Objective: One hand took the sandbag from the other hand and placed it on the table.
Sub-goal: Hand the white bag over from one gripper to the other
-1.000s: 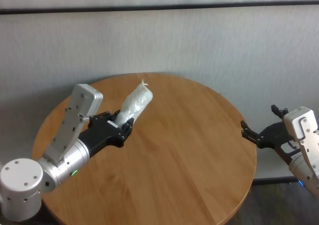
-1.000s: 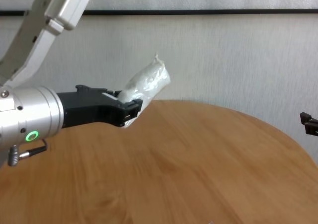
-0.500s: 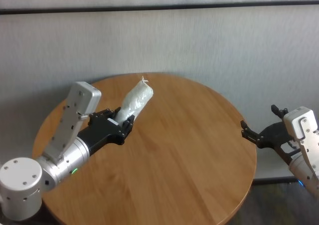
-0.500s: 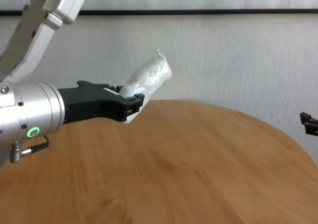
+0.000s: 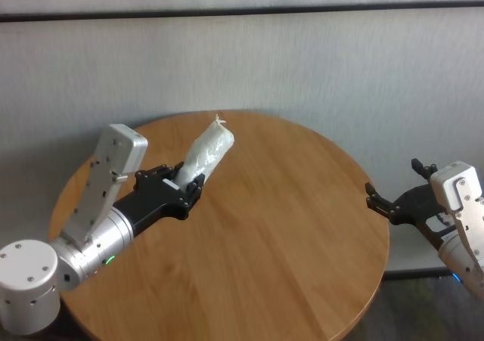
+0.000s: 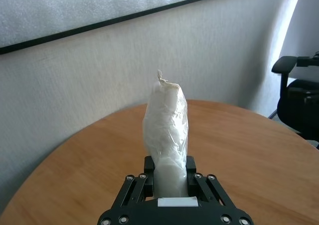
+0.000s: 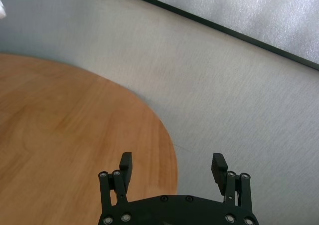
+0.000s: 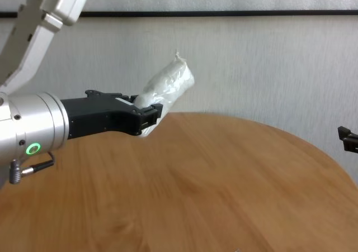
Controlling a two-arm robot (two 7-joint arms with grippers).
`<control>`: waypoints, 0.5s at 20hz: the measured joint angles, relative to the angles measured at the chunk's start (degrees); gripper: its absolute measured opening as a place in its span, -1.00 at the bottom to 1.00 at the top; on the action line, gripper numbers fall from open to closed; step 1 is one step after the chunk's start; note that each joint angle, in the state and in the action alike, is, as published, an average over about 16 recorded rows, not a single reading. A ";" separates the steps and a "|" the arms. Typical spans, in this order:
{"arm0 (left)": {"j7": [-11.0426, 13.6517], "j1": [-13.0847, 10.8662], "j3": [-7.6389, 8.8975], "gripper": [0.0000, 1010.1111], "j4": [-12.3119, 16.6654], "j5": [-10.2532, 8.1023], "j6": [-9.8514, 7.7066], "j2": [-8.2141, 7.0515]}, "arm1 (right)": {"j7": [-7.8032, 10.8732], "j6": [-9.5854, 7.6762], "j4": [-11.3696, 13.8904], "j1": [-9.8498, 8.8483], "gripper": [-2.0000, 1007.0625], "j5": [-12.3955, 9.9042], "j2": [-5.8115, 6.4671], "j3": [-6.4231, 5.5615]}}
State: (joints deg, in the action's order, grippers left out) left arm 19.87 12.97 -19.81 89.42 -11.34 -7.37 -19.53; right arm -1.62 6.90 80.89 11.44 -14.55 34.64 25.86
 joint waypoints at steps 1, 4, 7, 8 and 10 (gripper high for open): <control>0.33 -0.02 0.01 -0.25 0.04 -0.13 0.28 -0.07 | 0.00 0.00 0.00 0.00 0.99 0.00 0.00 0.00; 1.39 -0.06 -0.11 -0.25 0.23 -0.54 1.19 -0.40 | 0.00 0.00 0.00 0.00 0.99 0.00 0.00 0.00; 2.44 -0.06 -0.40 -0.25 0.51 -1.02 2.16 -0.81 | 0.00 0.00 0.00 0.00 0.99 0.00 0.00 0.00; 2.77 -0.05 -0.52 -0.25 0.62 -1.19 2.47 -0.96 | 0.00 0.00 0.00 0.00 0.99 0.00 0.00 0.00; 3.35 -0.02 -0.80 -0.25 0.87 -1.53 3.03 -1.23 | 0.00 0.00 0.00 0.00 0.99 0.00 0.00 0.00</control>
State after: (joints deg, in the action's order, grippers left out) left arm 23.21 12.95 -20.62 90.29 -12.87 -4.34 -20.77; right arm -1.62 6.90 80.89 11.44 -14.55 34.64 25.86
